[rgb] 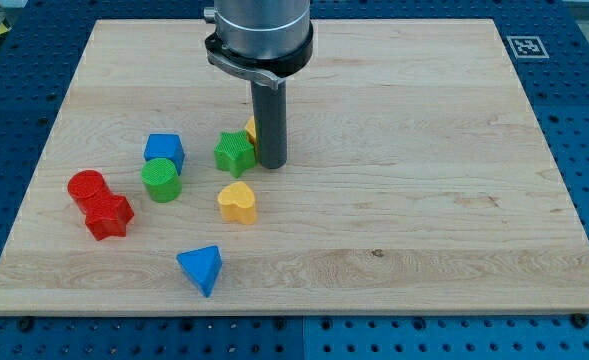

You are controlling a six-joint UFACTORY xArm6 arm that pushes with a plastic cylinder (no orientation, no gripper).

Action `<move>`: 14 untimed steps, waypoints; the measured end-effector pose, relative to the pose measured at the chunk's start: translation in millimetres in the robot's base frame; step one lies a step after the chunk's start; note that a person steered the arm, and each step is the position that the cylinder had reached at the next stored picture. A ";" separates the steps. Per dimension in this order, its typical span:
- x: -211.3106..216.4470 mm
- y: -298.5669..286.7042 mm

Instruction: Move the green star towards center right

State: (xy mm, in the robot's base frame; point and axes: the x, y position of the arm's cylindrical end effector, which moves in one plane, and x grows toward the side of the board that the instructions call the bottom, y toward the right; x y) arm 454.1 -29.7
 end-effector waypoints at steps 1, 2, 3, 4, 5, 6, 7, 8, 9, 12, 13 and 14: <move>-1.5 -0.1; 12.4 4.2; 20.0 -0.8; 20.0 -30.0; 20.1 -54.9; 18.5 -93.3; 1.6 -121.1; -12.6 -120.6; -12.6 -108.3; -12.6 -28.2; -12.6 -7.4; -12.6 13.7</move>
State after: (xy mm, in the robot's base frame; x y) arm 441.5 -15.9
